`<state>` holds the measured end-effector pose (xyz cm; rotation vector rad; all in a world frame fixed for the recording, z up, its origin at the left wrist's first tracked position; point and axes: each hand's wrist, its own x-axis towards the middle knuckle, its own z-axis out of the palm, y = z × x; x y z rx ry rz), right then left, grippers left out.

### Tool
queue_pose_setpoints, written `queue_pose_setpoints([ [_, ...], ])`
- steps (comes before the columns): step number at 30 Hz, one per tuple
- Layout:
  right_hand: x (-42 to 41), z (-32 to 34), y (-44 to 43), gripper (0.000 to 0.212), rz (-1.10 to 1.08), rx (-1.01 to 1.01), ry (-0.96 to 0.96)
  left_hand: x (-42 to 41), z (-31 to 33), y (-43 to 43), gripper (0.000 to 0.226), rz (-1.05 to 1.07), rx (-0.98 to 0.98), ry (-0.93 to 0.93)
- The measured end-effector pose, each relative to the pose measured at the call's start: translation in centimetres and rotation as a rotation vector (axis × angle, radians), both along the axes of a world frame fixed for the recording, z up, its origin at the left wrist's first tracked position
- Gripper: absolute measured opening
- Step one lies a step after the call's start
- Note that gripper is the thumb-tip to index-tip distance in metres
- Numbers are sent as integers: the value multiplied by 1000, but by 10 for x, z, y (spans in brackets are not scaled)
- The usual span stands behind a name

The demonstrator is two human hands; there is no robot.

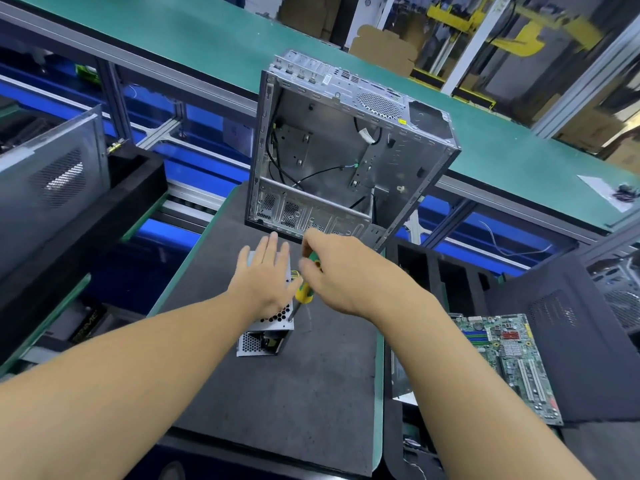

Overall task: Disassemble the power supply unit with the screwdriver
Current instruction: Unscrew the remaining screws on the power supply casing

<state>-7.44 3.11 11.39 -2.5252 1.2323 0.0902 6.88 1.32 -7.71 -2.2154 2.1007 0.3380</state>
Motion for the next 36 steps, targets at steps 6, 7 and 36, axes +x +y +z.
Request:
queue_pose_setpoints([
  [6, 4, -3, 3, 30, 60, -156, 138, -6, 9, -6, 55, 29, -124, -43],
  [7, 5, -2, 3, 22, 96, -81, 90, -7, 10, -5, 50, 20, -131, -44],
  [36, 0, 13, -3, 21, 38, -43, 298, -22, 8, -14, 44, 36, -199, -57],
])
